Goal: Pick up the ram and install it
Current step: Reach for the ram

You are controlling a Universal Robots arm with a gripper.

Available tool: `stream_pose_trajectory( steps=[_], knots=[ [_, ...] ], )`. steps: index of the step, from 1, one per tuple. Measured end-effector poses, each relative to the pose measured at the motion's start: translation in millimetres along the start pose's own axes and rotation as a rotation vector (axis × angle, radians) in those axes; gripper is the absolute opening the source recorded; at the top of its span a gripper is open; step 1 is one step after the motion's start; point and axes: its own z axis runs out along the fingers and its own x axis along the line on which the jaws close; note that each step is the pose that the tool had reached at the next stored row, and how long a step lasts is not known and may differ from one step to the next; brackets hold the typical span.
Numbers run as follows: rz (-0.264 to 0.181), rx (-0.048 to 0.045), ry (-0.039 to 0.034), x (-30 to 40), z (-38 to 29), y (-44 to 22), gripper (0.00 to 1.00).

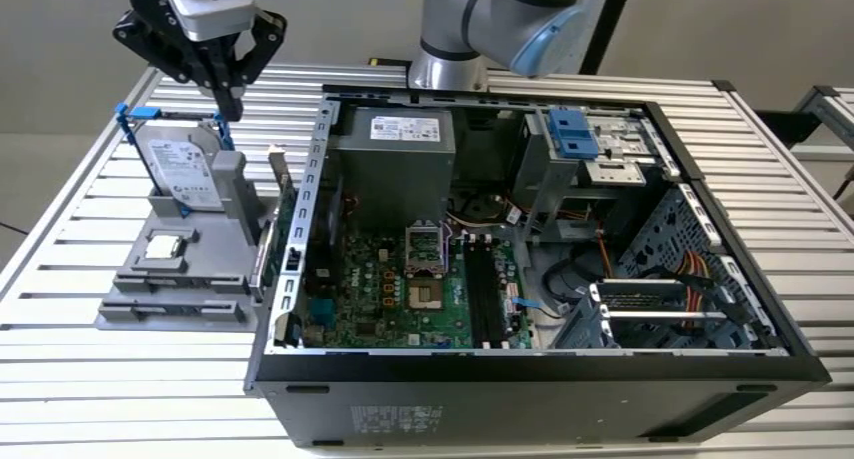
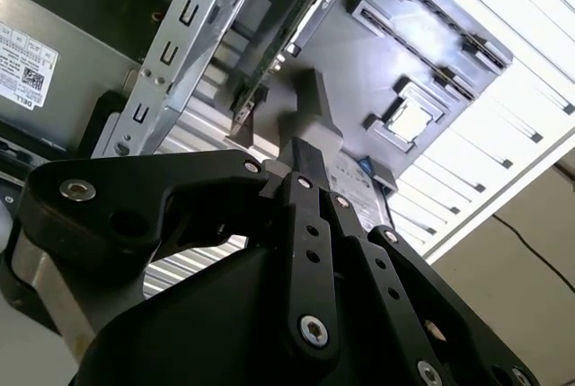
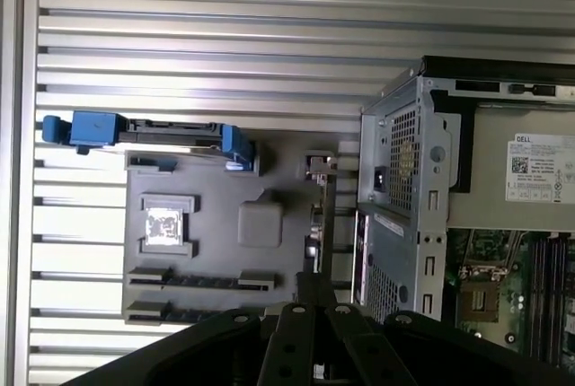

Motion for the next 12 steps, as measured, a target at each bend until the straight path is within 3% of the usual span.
stream_pose_trajectory(
  steps=[12],
  knots=[
    [-0.006, -0.0001, 0.0003, 7.9, 0.5, 0.1, 0.0]
  ],
)
